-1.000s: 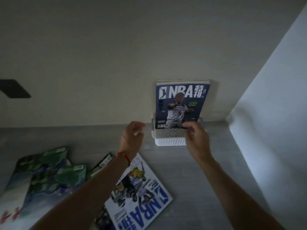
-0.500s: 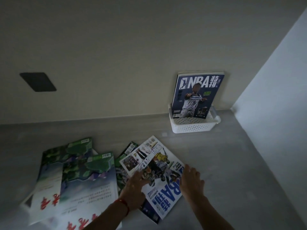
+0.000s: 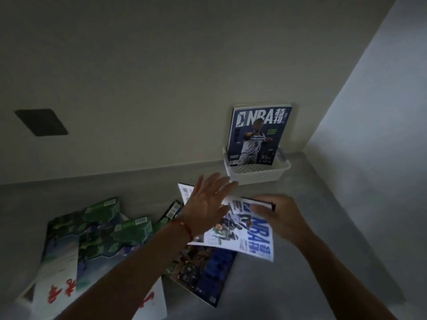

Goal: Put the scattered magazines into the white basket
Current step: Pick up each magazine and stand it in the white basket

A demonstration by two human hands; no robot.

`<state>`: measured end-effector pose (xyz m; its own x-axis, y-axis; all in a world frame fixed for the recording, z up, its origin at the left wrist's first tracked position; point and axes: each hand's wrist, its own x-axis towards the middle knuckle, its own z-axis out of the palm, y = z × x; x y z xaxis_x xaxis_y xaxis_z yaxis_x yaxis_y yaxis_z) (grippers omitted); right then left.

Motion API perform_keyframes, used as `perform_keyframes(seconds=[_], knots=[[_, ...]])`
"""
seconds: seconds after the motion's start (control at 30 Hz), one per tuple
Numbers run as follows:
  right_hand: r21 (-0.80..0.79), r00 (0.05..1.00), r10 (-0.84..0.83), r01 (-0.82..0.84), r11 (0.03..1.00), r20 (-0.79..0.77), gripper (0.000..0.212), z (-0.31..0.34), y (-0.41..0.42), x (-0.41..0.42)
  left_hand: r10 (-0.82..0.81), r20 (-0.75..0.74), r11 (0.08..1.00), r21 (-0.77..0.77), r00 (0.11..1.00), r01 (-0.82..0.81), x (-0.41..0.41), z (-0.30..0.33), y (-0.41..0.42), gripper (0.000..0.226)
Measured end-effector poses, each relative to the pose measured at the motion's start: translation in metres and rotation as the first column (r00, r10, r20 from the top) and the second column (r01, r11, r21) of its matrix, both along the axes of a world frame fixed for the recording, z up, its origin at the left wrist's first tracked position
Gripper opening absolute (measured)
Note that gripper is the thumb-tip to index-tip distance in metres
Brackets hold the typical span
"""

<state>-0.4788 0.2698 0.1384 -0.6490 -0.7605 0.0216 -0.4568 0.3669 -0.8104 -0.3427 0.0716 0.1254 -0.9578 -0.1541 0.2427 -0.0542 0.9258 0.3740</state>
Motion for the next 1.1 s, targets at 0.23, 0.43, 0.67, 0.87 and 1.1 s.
perform_keyframes(seconds=[0.23,0.43,0.67,0.87,1.1], knots=[[-0.301,0.984,-0.154,0.174,0.938,0.091,0.020,0.068,0.012,-0.037,0.096,-0.121,0.914,0.404,0.988,-0.039,-0.036,0.026,-0.003,0.013],[-0.393,0.762,-0.381,0.613,0.685,0.525,0.038,0.039,0.048,-0.083,0.314,-0.162,0.625,0.777,0.936,-0.075,-0.051,0.039,-0.005,0.019],[-0.241,0.979,-0.186,0.200,0.950,0.080,0.024,0.034,0.018,-0.125,0.391,-0.168,0.509,0.859,0.905,-0.061,-0.096,0.067,0.001,0.017],[-0.228,0.880,-0.349,0.285,0.931,-0.324,0.019,0.078,-0.011,-0.215,0.520,-0.085,0.635,0.704,0.850,-0.318,-0.150,0.087,-0.021,0.009],[-0.253,0.899,-0.315,0.243,0.937,-0.305,0.022,0.075,-0.042,-0.269,0.675,-0.002,0.443,0.801,0.738,-0.403,-0.199,0.078,-0.028,0.028]])
